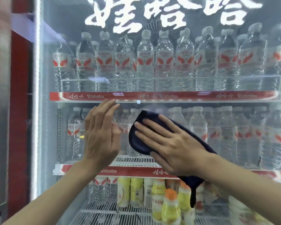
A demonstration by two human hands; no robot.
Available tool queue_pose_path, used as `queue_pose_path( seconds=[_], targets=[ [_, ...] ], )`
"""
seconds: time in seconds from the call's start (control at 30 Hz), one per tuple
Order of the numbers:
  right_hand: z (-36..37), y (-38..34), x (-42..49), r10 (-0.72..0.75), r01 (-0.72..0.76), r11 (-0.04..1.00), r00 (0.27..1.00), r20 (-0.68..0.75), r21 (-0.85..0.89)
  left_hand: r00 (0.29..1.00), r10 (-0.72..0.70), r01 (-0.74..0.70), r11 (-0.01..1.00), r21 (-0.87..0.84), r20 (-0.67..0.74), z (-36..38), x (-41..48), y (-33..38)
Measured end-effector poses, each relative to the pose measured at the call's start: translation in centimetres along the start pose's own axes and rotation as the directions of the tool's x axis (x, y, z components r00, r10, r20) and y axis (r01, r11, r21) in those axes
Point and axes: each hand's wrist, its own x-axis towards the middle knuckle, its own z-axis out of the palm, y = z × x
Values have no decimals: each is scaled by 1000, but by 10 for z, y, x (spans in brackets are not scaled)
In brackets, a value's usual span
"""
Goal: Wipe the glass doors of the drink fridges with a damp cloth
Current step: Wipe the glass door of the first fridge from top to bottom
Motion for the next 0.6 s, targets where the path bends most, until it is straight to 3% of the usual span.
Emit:
queue_pose_path(
  seconds=[0.07,0.1,0.23,0.47,0.53,0.6],
  targets=[
    [-8,28,10,-121,122,992,991,50,-20,1000,-8,9,1000,24,-19,-9,2,-14],
    [-14,44,21,-109,110,993,993,34,-32,999,-22,24,999,46,-28,-13,3,-22],
    [-30,81,61,151,-155,985,986,-67,-68,994,-101,103,989,106,-29,-19,6,-46],
    [-18,33,64,352,-354,935,928,-119,4,995,-89,92,991,100,-36,-15,1,-51],
    [-12,6,58,324,-324,946,941,-96,11,994,-107,109,993,53,-36,-18,1,-51],
    [-2,-23,45,169,-169,986,985,-40,8,991,-125,126,992,17,-36,-24,0,-53]
  ],
)
